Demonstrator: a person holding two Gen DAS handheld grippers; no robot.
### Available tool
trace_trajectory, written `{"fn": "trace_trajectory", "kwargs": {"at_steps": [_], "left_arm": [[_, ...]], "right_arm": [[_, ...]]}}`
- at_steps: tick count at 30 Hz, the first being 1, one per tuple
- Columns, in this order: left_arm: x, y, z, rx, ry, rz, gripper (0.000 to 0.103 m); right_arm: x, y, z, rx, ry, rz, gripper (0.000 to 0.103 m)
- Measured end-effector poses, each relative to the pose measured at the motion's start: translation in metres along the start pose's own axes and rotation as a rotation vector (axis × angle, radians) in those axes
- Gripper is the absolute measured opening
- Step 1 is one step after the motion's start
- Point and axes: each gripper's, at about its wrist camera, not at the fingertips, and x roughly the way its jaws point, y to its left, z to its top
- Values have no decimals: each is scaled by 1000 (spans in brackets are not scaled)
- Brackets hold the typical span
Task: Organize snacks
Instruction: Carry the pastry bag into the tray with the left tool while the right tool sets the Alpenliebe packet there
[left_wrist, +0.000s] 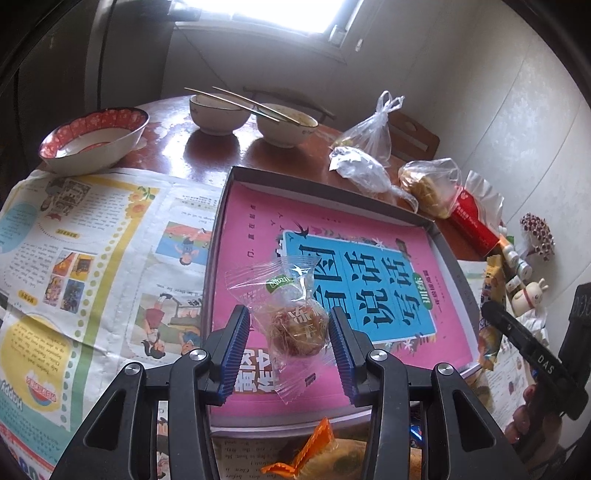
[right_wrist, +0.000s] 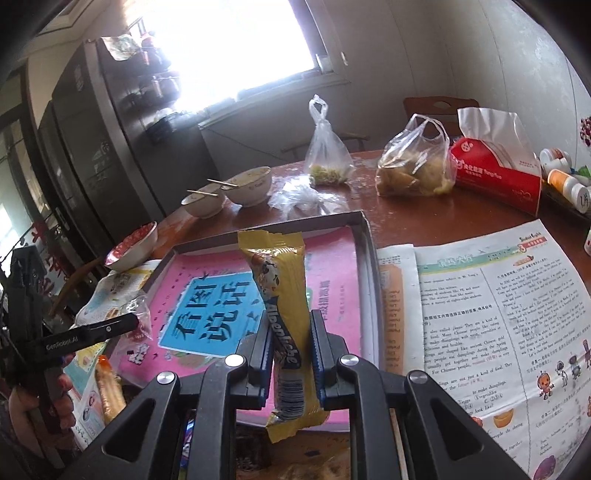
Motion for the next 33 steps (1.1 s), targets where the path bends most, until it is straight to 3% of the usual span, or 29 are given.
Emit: {"fn": "trace_trajectory", "kwargs": {"at_steps": [18, 33], "left_arm": [[11, -2, -5, 16, 19, 22, 46], [10, -4, -7, 20, 26, 20, 48]], "right_arm": [[18, -10, -8, 0, 62, -95, 19], [13, -10, -12, 1, 65, -92, 21]]}}
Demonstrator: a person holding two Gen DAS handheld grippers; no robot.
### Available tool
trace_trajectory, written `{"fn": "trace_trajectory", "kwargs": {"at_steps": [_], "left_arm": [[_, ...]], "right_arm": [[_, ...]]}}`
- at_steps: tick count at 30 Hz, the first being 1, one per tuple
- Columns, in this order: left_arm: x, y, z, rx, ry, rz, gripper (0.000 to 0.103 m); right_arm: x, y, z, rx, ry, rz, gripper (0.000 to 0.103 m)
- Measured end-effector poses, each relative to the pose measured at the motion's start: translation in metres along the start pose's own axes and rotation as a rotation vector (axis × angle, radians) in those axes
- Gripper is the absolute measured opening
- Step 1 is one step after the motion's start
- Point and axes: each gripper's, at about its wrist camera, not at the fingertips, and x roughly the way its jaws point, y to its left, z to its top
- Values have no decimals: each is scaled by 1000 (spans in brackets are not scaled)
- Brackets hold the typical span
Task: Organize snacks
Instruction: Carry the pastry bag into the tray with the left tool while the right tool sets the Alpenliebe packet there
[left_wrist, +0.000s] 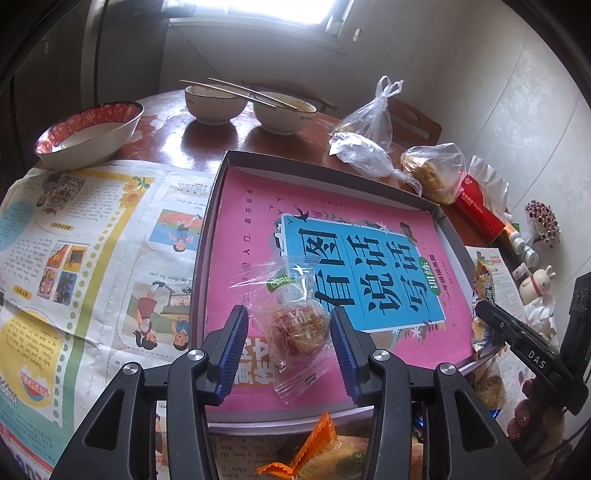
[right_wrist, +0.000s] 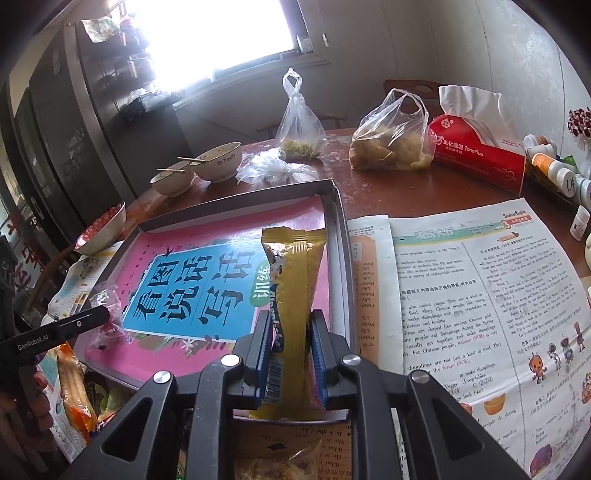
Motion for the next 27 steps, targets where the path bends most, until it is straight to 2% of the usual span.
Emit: {"fn": "trace_trajectory", "kwargs": {"at_steps": [13, 27], "left_arm": [[-11, 3, -3, -19, -11, -3, 48], [-37, 3, -6, -43, -31, -39, 66]], "right_arm": [[-11, -1, 0, 5, -22, 3, 35], [-36, 5, 1, -32, -98, 3, 51]]}}
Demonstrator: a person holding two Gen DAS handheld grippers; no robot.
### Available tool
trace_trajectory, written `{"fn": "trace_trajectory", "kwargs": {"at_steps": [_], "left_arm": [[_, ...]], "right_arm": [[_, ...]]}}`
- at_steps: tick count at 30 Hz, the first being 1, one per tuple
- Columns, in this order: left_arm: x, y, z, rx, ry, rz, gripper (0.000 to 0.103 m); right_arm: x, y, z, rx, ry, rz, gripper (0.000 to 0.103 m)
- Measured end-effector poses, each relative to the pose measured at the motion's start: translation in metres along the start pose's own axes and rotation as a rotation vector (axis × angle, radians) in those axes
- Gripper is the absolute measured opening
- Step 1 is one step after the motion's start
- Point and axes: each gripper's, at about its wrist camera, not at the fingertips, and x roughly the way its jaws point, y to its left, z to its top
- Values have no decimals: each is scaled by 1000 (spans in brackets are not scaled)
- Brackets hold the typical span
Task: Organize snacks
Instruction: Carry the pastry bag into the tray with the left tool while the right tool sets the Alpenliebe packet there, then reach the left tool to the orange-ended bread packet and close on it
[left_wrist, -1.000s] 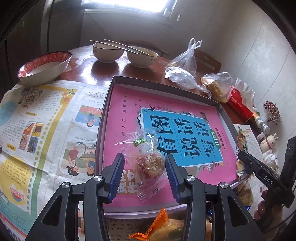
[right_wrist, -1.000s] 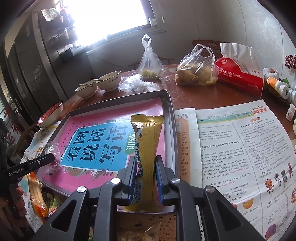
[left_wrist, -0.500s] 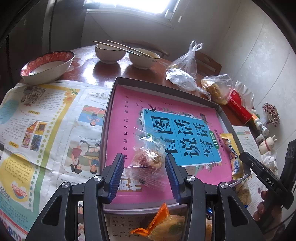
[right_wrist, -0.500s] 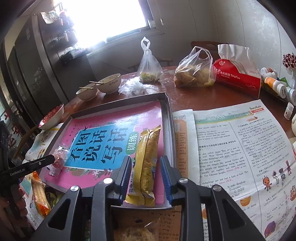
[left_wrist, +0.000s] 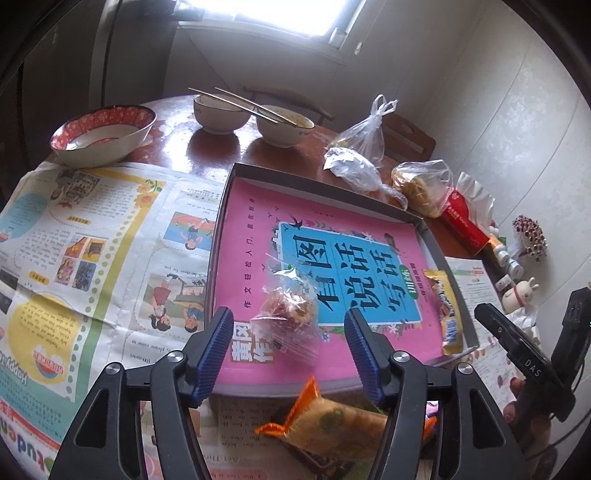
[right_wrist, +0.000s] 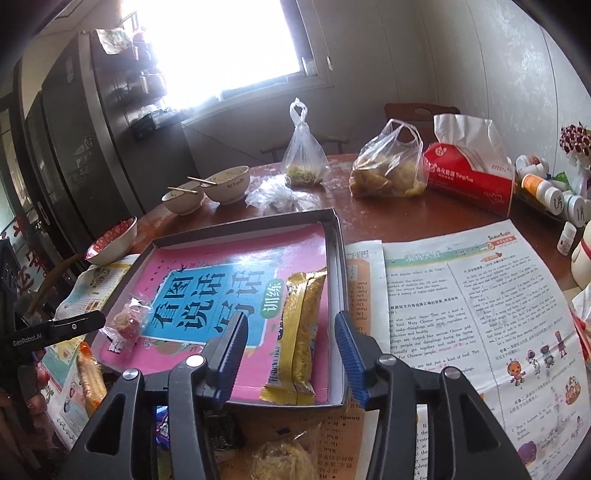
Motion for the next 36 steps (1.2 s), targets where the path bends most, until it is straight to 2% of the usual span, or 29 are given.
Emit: {"fn": "trace_trajectory", "kwargs": {"at_steps": [2, 7, 22, 36], "left_arm": [[-6, 0, -1, -4, -6, -6, 67], [-14, 1, -2, -27, 5, -35, 71], [-33, -7, -15, -43, 39, -92, 73], [-38, -17, -27, -27, 59, -101, 76]], "right_arm": [[-4, 2, 0, -6, -12, 4, 55], [-14, 7, -1, -29, -33, 4, 58], [-40, 25, -7, -108, -80, 12, 61], [-62, 46, -21, -206, -102, 25, 64]]}}
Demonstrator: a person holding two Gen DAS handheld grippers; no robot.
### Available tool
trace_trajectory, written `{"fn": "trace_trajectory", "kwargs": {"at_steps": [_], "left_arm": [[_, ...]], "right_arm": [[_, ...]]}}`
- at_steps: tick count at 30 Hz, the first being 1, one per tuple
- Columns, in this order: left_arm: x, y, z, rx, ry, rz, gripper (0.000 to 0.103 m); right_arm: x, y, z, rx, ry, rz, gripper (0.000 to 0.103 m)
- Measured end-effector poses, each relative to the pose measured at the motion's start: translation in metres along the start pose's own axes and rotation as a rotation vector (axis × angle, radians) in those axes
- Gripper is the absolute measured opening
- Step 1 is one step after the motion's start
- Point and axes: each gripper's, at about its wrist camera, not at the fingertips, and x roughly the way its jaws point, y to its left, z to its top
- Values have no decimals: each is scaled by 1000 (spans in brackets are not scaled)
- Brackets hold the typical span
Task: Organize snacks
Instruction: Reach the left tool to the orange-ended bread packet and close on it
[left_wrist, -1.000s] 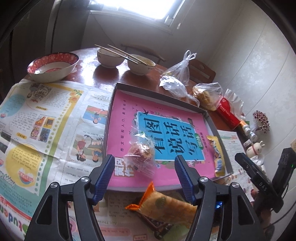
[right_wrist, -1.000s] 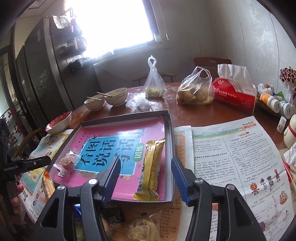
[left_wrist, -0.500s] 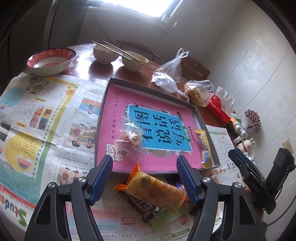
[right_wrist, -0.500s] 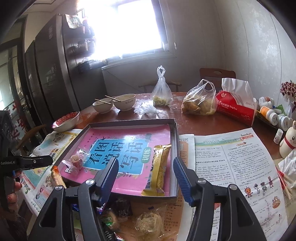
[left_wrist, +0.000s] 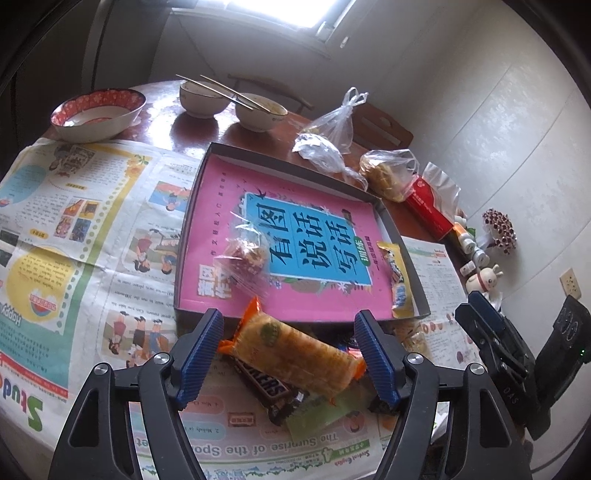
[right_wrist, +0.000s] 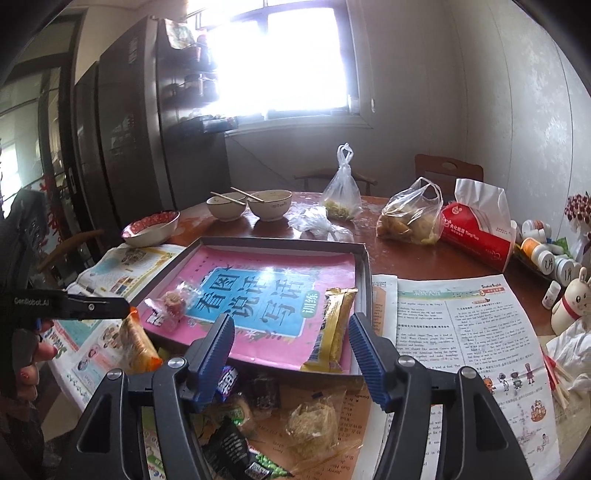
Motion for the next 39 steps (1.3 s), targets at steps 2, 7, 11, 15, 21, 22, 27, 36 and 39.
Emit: {"fn": "trace_trajectory", "kwargs": {"at_steps": [2, 7, 11, 15, 21, 22, 27, 36, 39], "left_arm": [[1, -1, -2, 6, 6, 2, 77], [3, -4, -7, 6, 30, -6, 77], [3, -3, -11, -10, 44, -21, 77], [5, 1, -15, -44, 63, -29, 77], [10, 11, -21, -125, 99, -70, 77], [11, 13, -21, -140, 103, -75, 77], [12, 18, -24, -203, 110, -117, 77], [20, 15, -28, -264, 138, -157, 77], [25, 13, -27, -276, 144, -152, 77]], "right_arm": [[-2, 3, -2, -11, 1, 3, 64], [-9, 8, -7, -19, 0, 28, 65], [-17, 15, -11, -55, -16, 34, 65], [-20, 21, -16, -84, -14, 39, 66], [-26, 29, -24, -120, -11, 57, 67], [-27, 30, -26, -127, -8, 61, 68], [-27, 37, -35, -169, 9, 58, 69], [-28, 45, -53, -228, 31, 60, 69], [-25, 50, -60, -276, 56, 56, 69]]}}
